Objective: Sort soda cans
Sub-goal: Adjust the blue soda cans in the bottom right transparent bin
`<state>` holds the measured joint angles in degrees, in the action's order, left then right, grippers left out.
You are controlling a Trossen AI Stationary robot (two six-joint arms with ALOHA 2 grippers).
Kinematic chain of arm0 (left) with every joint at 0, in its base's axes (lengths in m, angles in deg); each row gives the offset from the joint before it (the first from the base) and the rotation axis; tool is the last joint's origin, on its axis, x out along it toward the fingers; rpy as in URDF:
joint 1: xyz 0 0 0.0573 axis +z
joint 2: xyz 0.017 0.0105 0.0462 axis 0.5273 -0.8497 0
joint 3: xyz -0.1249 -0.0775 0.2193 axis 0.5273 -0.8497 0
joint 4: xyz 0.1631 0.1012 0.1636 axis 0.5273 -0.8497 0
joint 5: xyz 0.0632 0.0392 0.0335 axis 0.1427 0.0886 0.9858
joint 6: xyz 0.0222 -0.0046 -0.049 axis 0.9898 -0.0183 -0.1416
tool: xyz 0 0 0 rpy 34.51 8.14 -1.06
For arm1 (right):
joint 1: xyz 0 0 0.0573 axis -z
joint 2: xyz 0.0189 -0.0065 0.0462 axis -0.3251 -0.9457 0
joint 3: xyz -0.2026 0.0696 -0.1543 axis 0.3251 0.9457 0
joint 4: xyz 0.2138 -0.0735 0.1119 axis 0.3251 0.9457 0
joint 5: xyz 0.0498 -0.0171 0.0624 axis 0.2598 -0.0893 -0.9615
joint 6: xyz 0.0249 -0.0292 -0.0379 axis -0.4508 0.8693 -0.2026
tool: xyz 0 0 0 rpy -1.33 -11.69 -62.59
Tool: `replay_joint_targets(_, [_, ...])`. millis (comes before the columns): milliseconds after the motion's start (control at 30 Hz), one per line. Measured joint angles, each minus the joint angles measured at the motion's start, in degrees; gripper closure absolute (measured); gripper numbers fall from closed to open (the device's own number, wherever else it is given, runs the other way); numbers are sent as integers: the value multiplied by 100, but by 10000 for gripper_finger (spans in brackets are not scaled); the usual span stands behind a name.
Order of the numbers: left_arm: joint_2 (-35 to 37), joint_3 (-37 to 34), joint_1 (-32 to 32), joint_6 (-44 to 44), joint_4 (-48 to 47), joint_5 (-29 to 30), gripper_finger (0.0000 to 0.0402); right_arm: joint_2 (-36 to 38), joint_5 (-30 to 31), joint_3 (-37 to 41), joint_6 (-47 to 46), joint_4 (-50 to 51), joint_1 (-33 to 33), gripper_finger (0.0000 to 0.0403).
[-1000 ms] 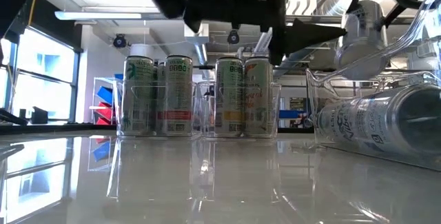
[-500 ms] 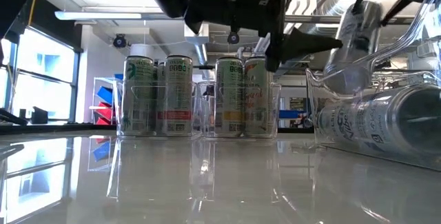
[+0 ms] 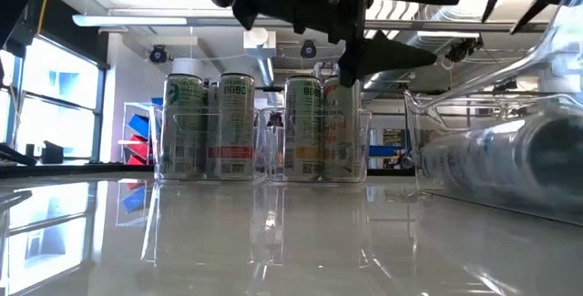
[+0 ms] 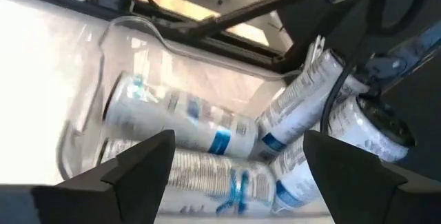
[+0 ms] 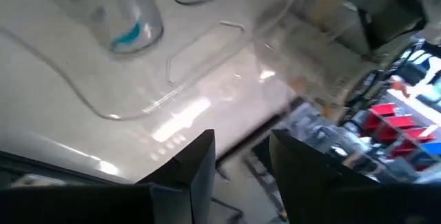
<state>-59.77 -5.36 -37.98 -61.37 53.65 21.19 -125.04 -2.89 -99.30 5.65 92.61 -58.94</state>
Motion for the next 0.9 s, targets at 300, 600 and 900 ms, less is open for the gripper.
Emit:
replay_joint_targets(300, [-5,-2,-83,389,-169,228,85,263,-1171,7,-1348,-337,23,270])
replay_joint_targets(600, [-3,-2,-35,220,-286,292,85,580,-2753,7,-707,-1864,748,249])
replay_joint_targets(900, [195,-2,-35,158,-1125,308,85,254,-3820,33,527,-1718,1418,144])
